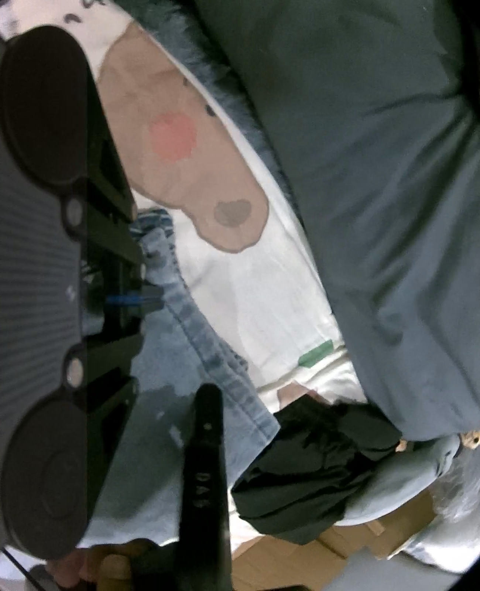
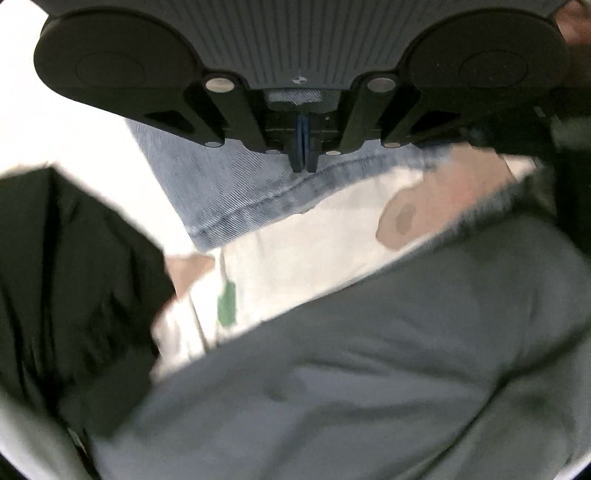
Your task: Fold clothes
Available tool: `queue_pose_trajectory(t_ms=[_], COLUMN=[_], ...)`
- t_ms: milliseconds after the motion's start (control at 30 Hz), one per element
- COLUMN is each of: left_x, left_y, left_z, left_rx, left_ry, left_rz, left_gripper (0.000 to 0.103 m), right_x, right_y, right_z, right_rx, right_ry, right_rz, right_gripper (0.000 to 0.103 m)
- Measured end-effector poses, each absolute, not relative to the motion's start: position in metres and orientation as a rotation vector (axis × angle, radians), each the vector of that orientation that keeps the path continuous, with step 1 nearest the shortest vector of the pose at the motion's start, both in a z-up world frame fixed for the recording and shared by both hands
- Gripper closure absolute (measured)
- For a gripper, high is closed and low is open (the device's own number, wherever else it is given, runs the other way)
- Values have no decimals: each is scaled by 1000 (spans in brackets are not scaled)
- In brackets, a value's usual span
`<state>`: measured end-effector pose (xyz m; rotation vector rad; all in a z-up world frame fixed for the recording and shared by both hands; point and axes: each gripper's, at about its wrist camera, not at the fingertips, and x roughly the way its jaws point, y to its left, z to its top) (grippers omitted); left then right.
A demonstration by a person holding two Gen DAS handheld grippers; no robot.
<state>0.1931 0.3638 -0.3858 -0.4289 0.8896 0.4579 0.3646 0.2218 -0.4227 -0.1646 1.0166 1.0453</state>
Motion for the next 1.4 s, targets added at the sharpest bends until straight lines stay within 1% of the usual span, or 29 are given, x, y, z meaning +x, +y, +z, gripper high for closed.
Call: queue_pose_trajectory(t_ms=[167,333,367,400,433,467,533,567,600,633,700,800,900,967,1167,1267,1367,1400], left_x=[195,192,192,193,192,190,189,188,188,189,192,190,193,196,195,192,187,186], left_y=[368,377,375,369,365,360,351,347,343,339,333,336,334,339,343,348,354,356], left_z=[-391,-380,-371,-362,-355,-348,-339,-338,-338,-340,-352,-368,-376,-379,-379,-371,-373,-373], left_rx=[-431,-522,-489,-436,-427,-419,-414,-418,-407,-383,-307,-293,-221,-234,-229,-261,-263,-264], left_ry=[873,850,844,832,822,813,807,811,816,823,858,853,852,853,849,856,861,863], left_rz=[452,461,462,458,440,422,389,375,364,355,369,340,312,303,286,295,300,302], left_gripper=[100,100,100,100,95,93,89,87,80,72,59,60,60,60,65,72,83,96], right_x=[350,354,354,351,347,343,331,327,321,314,303,299,298,299,305,302,299,300], right_y=[230,231,232,230,226,222,211,206,202,198,193,188,187,190,191,190,177,172], right_z=[-428,-422,-418,-410,-401,-392,-381,-379,-379,-380,-390,-412,-418,-422,-430,-424,-418,-417], right_rx=[-264,-255,-256,-264,-264,-263,-263,-267,-273,-293,-361,-435,-460,-481,-494,-503,-501,-499], right_ry=[935,960,964,947,913,881,831,811,791,769,731,740,716,709,702,708,702,704], right_rz=[1064,1068,1068,1078,1096,1111,1123,1131,1139,1145,1127,1136,1145,1143,1171,1153,1143,1140], right_gripper=[100,100,99,96,94,89,76,62,46,40,36,36,36,35,32,32,37,38])
